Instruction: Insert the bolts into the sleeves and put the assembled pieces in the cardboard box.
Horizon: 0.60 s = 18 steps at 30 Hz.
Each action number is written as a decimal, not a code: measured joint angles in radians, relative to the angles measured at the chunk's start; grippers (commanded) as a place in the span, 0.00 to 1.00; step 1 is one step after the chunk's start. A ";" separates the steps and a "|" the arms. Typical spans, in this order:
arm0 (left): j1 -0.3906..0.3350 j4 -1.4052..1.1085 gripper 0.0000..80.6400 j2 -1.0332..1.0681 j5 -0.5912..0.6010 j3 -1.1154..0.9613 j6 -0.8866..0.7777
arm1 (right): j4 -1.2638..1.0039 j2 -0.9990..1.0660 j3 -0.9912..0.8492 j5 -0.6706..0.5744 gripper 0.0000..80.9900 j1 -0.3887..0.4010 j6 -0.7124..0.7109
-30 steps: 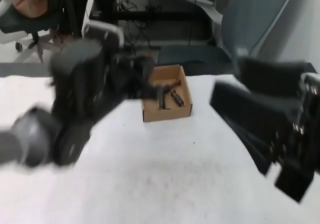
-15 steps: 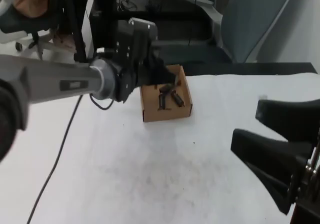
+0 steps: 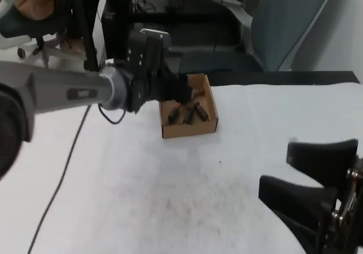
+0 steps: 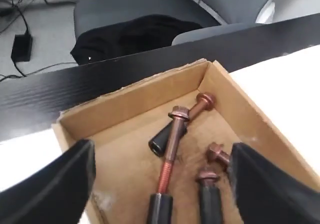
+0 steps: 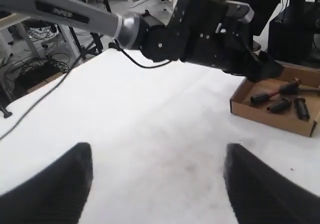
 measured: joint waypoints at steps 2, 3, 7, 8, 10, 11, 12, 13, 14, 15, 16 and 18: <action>0.008 0.068 0.54 -0.073 0.051 0.000 -0.005 | 0.023 -0.003 -0.001 0.041 0.59 0.000 -0.018; 0.011 0.093 0.43 -0.110 0.077 0.006 -0.005 | 0.030 -0.007 -0.001 0.061 0.58 0.000 -0.024; 0.034 0.125 0.01 -0.349 0.162 0.083 0.024 | 0.048 -0.050 0.002 0.122 0.55 0.000 -0.040; 0.043 0.112 0.02 -0.419 0.169 0.120 0.031 | 0.048 -0.070 0.002 0.135 0.54 0.000 -0.042; 0.071 0.082 0.02 -0.550 0.177 0.199 0.037 | 0.049 -0.110 -0.002 0.152 0.50 0.000 -0.047; 0.089 0.063 0.02 -0.624 0.179 0.248 0.041 | 0.049 -0.131 -0.007 0.157 0.45 0.000 -0.059; 0.105 0.057 0.02 -0.687 0.180 0.298 0.040 | 0.044 -0.147 -0.012 0.164 0.39 0.000 -0.070; 0.126 0.049 0.02 -0.765 0.180 0.348 0.045 | 0.035 -0.163 -0.015 0.172 0.30 0.000 -0.095; 0.151 0.042 0.02 -0.846 0.180 0.401 0.047 | 0.025 -0.176 -0.017 0.191 0.18 0.000 -0.130; 0.176 0.035 0.02 -0.927 0.180 0.441 0.047 | 0.019 -0.181 -0.018 0.210 0.07 0.000 -0.174; 0.197 0.035 0.02 -1.005 0.180 0.487 0.050 | 0.011 -0.184 -0.018 0.243 0.00 0.000 -0.223; 0.255 0.035 0.02 -1.162 0.177 0.579 0.058 | -0.001 -0.184 -0.018 0.332 0.00 0.000 -0.340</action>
